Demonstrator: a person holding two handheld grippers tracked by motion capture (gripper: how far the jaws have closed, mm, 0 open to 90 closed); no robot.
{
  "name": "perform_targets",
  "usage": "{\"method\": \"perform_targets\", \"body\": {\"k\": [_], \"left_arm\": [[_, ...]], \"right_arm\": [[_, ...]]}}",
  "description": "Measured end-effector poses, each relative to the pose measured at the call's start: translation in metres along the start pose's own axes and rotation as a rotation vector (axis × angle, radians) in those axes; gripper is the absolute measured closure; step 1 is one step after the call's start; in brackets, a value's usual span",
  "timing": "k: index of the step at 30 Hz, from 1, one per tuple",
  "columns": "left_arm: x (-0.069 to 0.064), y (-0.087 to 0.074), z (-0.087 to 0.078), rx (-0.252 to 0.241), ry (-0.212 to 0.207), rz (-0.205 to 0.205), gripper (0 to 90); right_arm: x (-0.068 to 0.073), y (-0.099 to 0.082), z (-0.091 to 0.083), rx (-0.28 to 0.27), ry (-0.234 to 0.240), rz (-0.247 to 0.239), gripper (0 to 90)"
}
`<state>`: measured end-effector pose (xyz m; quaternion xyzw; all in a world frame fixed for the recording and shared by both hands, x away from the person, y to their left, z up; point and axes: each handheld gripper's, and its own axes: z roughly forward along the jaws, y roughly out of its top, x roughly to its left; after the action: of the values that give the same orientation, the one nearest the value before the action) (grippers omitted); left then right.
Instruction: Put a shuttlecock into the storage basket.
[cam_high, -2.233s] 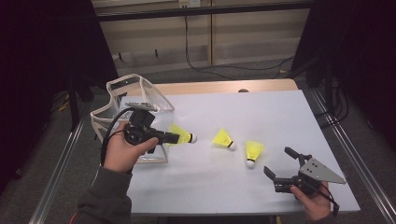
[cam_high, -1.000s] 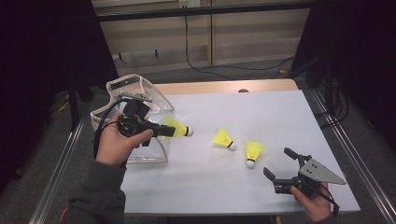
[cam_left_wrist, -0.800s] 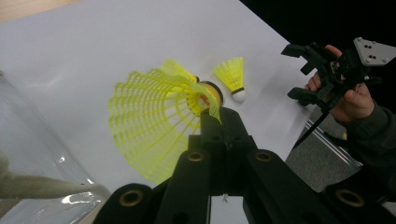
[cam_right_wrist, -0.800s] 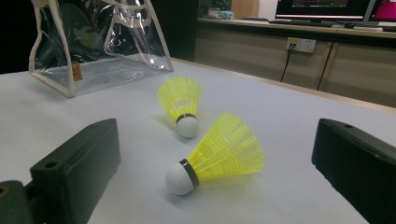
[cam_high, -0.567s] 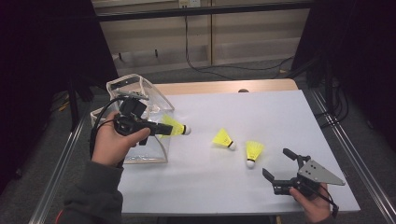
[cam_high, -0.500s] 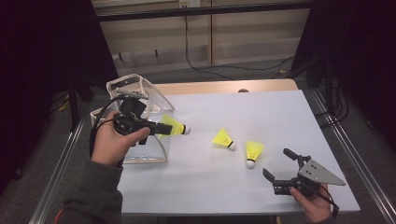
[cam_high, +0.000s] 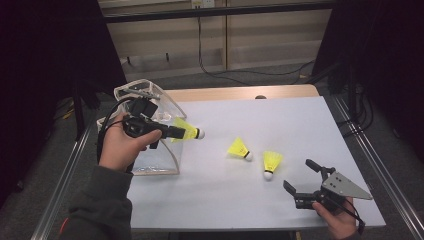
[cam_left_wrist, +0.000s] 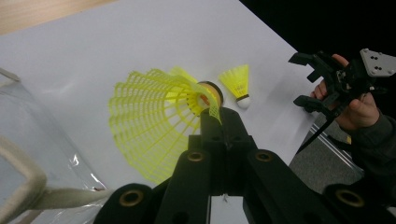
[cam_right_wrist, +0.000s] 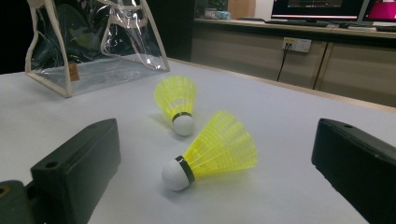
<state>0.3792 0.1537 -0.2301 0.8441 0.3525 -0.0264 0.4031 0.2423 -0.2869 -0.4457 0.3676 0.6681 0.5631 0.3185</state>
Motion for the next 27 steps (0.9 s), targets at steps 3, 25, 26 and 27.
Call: {"method": "perform_targets", "body": {"k": [3,25,26,27], "left_arm": [[0.001,0.003,-0.001,0.006,-0.002,-0.001,90.0],[0.008,0.02,-0.008,-0.009,0.016,-0.023,90.0],[0.007,0.022,-0.008,-0.014,0.019,-0.03,90.0],[0.008,0.023,-0.009,-0.011,0.021,-0.026,90.0]], "right_arm": [[0.0,0.0,0.0,0.0,0.001,-0.004,1.1],[0.0,0.0,-0.002,-0.001,-0.003,-0.011,1.2],[0.0,0.0,-0.002,-0.003,0.0,-0.009,1.2],[0.0,0.0,-0.002,-0.001,0.001,-0.01,1.2]]}}
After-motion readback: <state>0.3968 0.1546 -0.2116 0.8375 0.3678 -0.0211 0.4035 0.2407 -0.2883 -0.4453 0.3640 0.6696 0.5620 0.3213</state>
